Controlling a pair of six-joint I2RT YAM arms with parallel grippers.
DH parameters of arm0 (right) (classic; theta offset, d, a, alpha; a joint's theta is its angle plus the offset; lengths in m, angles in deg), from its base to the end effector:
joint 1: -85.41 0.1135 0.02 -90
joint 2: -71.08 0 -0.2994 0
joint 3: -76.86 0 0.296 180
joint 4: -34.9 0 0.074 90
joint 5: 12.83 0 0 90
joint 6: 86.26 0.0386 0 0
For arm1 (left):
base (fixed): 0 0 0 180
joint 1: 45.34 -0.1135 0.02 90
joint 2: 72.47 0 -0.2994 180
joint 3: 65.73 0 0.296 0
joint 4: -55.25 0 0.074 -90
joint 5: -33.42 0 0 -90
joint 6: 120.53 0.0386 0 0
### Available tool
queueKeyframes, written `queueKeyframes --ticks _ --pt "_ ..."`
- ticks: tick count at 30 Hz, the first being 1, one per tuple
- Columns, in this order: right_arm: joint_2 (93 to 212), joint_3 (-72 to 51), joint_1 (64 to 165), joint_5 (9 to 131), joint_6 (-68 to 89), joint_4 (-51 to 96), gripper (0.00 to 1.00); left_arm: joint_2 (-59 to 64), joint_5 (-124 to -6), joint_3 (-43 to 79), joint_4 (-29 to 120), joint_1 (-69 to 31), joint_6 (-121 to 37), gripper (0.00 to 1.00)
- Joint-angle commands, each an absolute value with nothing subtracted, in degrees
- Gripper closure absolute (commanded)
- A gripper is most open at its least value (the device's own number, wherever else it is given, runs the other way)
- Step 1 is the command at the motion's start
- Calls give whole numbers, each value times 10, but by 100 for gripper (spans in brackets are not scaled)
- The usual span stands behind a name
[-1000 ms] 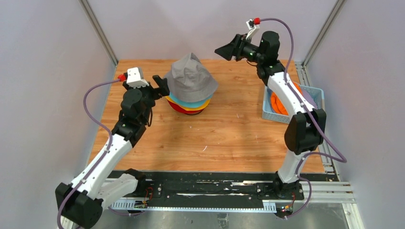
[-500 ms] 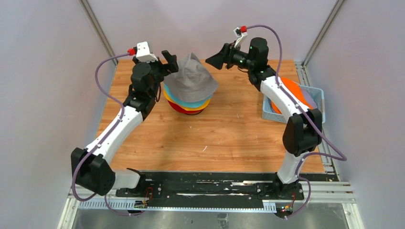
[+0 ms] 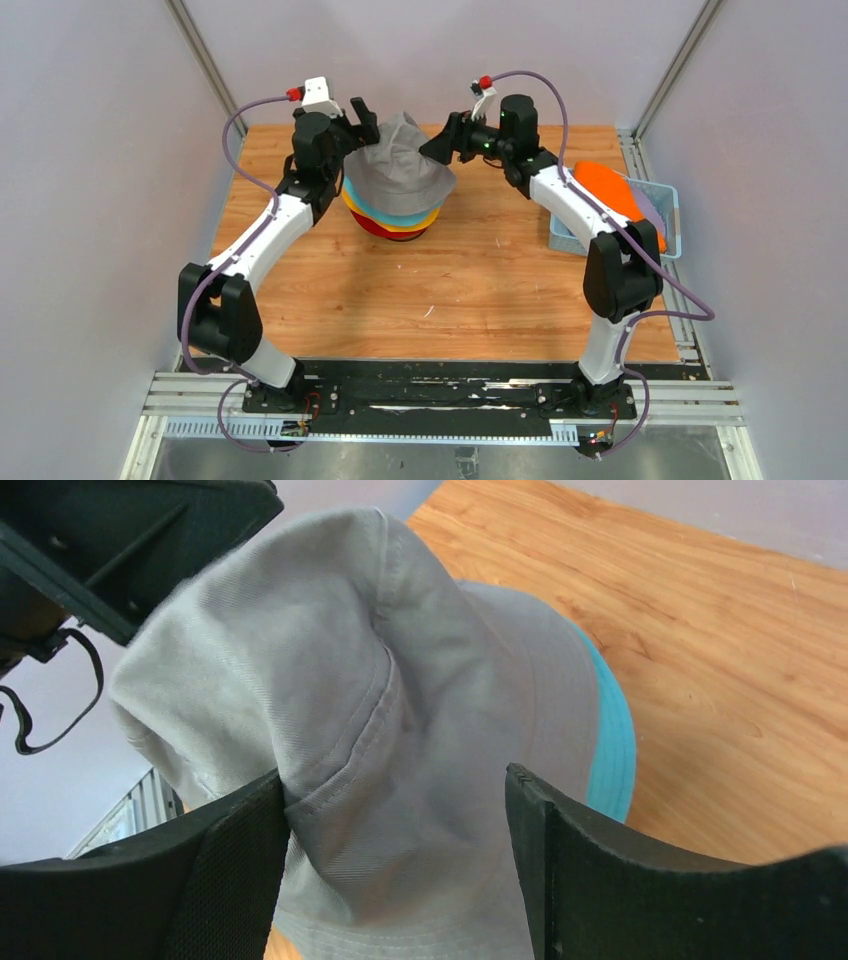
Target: Stack the hats
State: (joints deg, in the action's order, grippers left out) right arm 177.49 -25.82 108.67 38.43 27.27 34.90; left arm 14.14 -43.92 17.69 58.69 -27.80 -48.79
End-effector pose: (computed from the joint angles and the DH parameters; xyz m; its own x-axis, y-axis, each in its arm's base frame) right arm 0.4534 0.2212 0.3747 -0.4068 0.1641 -0.8987 -0.7846 0.4412 0.4357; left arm 0.3930 -0.1153 0.3964 -0.0227 -0.3134 -0.9493 0.0821 0.9458 -0.3142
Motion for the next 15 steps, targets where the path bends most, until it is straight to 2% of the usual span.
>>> queueKeyframes --ticks 1,11,15 --pt "1753 -237 1089 409 249 347 25 163 -449 191 592 -294 -492 0" --pt "1690 -220 1059 416 242 338 25 133 -452 184 592 -338 -501 0" --pt "1640 -201 1033 456 223 303 25 94 -450 186 575 -347 -498 0"
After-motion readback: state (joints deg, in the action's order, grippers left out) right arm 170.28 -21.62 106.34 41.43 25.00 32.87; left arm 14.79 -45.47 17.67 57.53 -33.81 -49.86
